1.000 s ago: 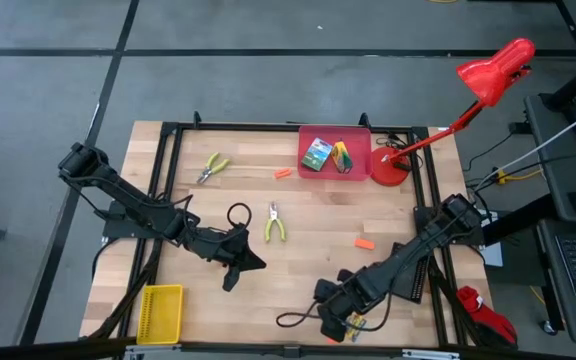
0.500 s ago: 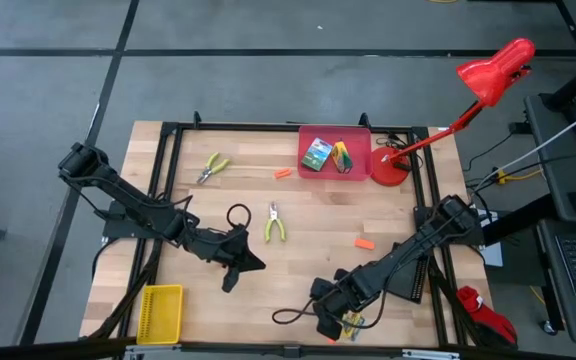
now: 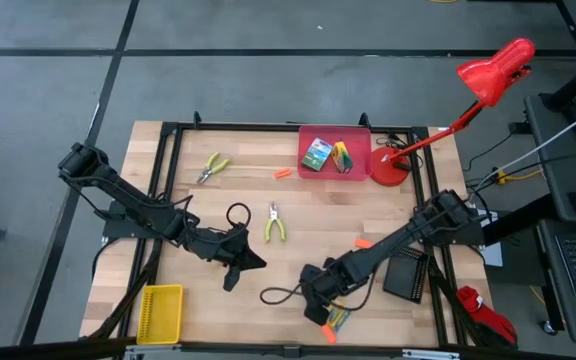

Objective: Pick & Place School Supplies
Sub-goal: Put the yellow crayon box into the red bin

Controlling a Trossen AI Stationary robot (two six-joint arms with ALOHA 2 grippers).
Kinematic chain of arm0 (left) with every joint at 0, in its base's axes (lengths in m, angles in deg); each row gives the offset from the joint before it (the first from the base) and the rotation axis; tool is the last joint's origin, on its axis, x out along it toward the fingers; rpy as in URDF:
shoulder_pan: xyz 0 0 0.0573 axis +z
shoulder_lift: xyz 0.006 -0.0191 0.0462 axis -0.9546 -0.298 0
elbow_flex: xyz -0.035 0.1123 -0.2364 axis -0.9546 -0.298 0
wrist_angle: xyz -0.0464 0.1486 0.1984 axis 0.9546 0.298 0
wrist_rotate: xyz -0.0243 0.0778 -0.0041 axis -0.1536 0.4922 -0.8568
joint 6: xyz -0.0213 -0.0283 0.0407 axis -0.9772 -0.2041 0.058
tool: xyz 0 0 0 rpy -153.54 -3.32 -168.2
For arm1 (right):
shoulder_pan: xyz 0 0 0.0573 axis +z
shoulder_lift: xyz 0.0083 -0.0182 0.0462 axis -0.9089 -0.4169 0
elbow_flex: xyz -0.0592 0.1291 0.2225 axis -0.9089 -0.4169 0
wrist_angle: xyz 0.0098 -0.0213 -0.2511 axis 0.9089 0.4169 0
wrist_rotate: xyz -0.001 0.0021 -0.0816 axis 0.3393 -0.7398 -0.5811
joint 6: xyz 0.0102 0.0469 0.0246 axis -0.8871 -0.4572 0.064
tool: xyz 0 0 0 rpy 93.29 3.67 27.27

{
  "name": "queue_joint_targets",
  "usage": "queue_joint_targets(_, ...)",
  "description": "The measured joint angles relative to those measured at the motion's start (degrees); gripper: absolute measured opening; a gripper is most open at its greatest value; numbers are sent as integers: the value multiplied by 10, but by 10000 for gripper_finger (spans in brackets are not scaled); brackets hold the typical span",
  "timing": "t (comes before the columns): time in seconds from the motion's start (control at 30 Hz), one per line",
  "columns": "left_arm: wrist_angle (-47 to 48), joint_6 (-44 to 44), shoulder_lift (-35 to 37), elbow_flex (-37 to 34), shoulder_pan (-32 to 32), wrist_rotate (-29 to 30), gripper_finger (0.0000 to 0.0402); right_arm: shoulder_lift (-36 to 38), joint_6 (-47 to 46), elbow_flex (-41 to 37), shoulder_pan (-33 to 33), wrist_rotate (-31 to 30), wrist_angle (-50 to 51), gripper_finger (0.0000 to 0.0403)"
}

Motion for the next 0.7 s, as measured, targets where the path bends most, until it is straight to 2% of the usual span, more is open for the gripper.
queue_joint_targets(0.23,0,0,0,0,0,2,3,0,12,0,-54,-19,0,0)
queue_joint_targets(0.47,1,-1,0,0,0,3,3,0,12,0,-141,-49,0,0)
queue_joint_targets(0.7,7,-12,0,0,-14,2,3,0,27,0,-216,-47,16,0)
